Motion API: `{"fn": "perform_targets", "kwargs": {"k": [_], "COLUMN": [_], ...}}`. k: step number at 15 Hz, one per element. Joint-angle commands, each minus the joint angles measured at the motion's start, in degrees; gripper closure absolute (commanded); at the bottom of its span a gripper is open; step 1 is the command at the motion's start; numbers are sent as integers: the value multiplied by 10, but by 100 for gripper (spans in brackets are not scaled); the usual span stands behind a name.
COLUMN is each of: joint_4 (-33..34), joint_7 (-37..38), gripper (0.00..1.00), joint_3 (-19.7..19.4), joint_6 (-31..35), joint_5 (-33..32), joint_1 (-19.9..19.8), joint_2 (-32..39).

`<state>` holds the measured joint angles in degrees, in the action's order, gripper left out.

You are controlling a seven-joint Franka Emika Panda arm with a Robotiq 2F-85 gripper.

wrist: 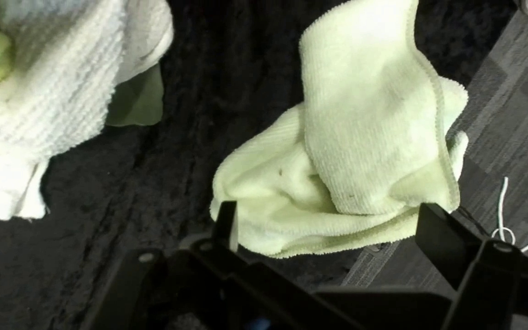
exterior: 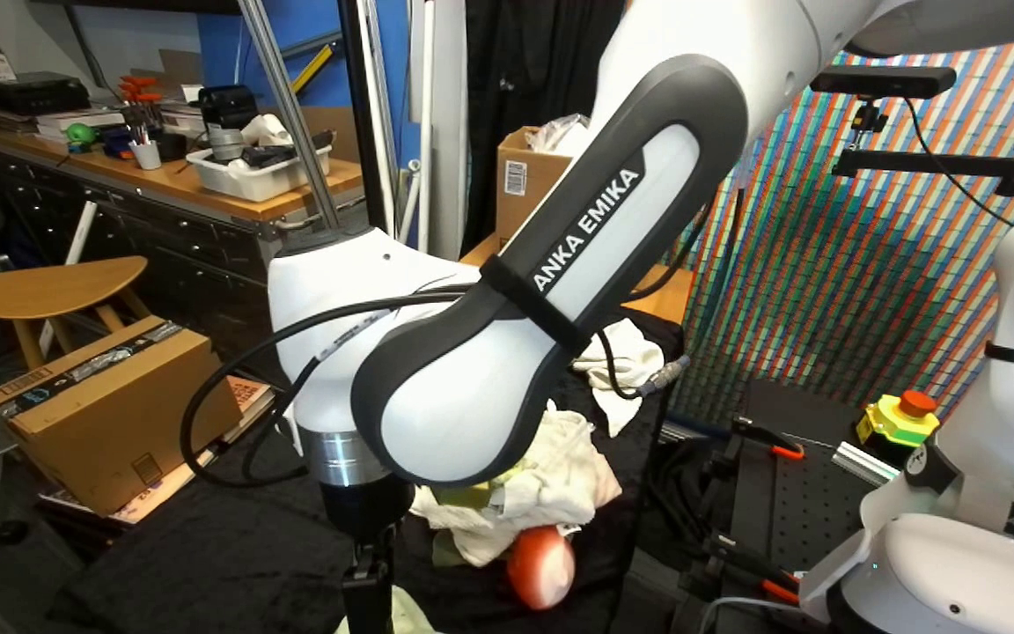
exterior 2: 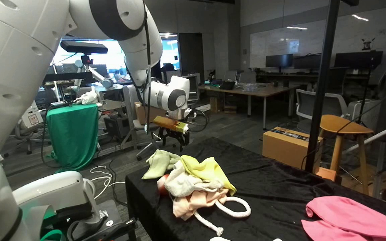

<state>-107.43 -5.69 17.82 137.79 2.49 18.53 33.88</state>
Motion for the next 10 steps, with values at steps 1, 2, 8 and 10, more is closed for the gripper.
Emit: {"fn": "perform_targets", "kwargs": {"k": [1, 2, 8, 10], "joint_4": [35, 36, 32, 31], "joint_7": [1, 6, 13, 14], "gripper": [0, 0, 0, 0], "joint_3": [9, 6, 12, 16], "joint_6": [-33, -29, -18, -17], "joint_5": [25, 24, 37, 44], "joint_1": [-2, 2, 4, 4], "joint_2": [26, 32, 57, 66]}}
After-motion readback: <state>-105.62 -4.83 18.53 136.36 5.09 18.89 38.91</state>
